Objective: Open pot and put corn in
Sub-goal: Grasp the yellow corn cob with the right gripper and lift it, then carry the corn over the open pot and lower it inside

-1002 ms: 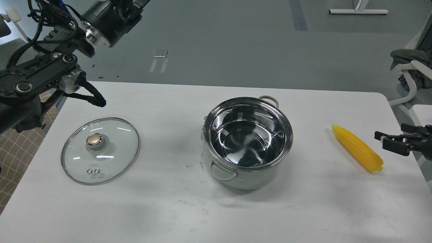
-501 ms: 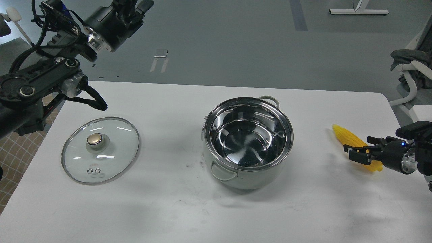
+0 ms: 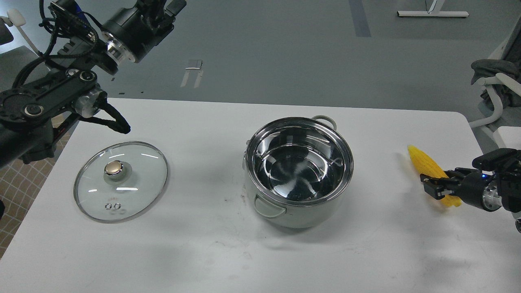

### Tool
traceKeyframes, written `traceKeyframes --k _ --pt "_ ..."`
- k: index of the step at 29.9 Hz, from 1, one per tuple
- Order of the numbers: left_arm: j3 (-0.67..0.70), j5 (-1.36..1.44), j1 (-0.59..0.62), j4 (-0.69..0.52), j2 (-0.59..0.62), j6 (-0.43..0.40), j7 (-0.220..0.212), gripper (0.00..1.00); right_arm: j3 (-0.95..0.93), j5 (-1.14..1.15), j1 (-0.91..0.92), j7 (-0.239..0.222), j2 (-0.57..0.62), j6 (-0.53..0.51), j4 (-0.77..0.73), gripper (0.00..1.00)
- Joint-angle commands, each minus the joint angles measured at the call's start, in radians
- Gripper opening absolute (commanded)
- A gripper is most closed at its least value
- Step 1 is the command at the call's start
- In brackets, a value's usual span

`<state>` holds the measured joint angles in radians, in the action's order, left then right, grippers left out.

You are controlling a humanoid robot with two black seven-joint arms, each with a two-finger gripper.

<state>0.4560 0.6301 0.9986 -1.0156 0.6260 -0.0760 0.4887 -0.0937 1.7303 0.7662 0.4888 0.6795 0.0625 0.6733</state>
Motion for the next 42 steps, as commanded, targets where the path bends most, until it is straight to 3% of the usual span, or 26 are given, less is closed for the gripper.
traceKeyframes --k 1,6,11,18,24,31,42 --pt "0.0 -0.001 0.0 -0.001 -0.002 -0.001 0.0 0.96 -0.001 -0.006 0.086 0.0 0.075 -0.004 0.109 0.0" --pt "0.0 0.0 0.0 -0.011 -0.002 -0.001 0.0 0.96 0.0 -0.021 0.238 0.0 0.129 -0.035 0.221 0.0" --pt "0.0 0.002 0.002 -0.011 -0.009 -0.001 0.0 0.96 0.037 -0.028 0.413 0.0 0.108 -0.11 0.261 0.0" --pt "-0.002 0.002 0.002 -0.011 -0.011 -0.001 0.0 0.96 0.325 -0.144 0.729 0.0 -0.141 -0.118 0.261 0.0" --pt "-0.004 0.002 0.002 -0.009 -0.023 -0.001 0.0 0.96 0.428 -0.15 0.794 0.0 -0.265 -0.125 0.34 0.0" --pt "-0.005 0.002 0.0 -0.008 -0.032 -0.001 0.0 0.96 0.514 -0.153 0.808 0.0 -0.268 -0.132 0.453 0.0" --pt "-0.004 0.003 0.0 -0.006 -0.048 -0.001 0.0 0.96 0.532 -0.159 0.737 0.0 -0.327 -0.132 0.437 0.0"
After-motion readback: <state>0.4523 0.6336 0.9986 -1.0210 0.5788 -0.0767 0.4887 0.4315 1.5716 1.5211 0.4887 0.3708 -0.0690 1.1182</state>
